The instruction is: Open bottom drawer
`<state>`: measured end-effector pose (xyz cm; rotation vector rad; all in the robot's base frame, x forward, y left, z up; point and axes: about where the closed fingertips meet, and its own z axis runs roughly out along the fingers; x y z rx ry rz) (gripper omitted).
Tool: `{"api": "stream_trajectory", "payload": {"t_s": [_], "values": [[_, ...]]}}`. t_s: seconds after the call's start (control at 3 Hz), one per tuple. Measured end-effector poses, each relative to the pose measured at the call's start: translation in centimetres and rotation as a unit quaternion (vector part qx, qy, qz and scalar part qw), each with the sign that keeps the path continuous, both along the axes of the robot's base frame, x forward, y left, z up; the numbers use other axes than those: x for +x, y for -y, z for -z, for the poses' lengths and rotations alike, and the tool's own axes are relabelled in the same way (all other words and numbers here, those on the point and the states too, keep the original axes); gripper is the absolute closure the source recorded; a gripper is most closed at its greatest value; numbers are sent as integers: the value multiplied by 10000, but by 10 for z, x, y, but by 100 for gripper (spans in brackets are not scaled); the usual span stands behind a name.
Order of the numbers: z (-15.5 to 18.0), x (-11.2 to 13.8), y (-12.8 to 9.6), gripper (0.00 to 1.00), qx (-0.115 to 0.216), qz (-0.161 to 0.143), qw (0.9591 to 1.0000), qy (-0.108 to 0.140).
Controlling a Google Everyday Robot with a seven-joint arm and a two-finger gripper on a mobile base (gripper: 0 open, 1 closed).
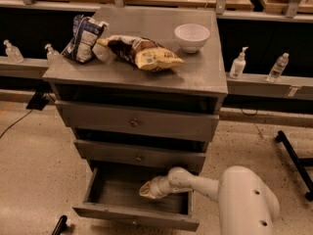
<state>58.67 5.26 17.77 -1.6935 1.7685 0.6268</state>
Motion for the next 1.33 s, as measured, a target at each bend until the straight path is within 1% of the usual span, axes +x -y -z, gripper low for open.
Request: {"api": "stream_trajectory", "payload": {"t_s": [0.33,0.67,1.0,1.33], "values": [[21,-27,12,100,-238,-117,9989,-387],[16,-68,30,100,-370,-8,9978,-546],[11,-98,39,100,-471,-66,9961,-738],[8,-96,39,100,-471,-68,9961,-737]]}}
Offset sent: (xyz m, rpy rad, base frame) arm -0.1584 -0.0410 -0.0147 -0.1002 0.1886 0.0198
